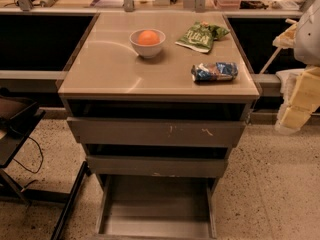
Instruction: Place redbull can into bottom drawer
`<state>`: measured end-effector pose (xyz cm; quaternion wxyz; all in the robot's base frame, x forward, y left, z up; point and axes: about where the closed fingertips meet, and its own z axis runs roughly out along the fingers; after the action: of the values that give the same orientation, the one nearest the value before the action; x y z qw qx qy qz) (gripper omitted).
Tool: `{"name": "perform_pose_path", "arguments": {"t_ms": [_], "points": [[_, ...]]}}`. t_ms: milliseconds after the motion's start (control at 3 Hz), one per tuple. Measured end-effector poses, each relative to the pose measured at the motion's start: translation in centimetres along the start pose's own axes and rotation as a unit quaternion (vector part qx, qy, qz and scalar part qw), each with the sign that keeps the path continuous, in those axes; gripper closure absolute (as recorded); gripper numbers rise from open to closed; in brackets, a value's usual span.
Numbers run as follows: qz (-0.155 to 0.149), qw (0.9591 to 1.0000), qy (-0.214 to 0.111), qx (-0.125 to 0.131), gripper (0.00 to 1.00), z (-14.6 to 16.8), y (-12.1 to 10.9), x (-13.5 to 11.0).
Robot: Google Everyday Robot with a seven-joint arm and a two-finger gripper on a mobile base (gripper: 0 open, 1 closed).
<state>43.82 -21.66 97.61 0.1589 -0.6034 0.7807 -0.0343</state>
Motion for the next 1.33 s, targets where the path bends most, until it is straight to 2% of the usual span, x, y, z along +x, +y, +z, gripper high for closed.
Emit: {"name": "perform_pose_path", "arguments": {"t_ms": [333, 667, 1000, 1333], "points": [[-0.001, 1.0, -0.001, 0.002, 0.0, 0.0, -0.2, -0.1], [-0.017, 0.9998, -0.011, 0.006, 0.0, 1.0, -2.6, -1.6], [-0.026, 0.9991, -0.034, 0.006, 0.0, 2.8, -5.3, -3.7], [-0.026, 0.9984, -0.05, 0.003, 0.0, 4.9, -7.8, -5.0]]}}
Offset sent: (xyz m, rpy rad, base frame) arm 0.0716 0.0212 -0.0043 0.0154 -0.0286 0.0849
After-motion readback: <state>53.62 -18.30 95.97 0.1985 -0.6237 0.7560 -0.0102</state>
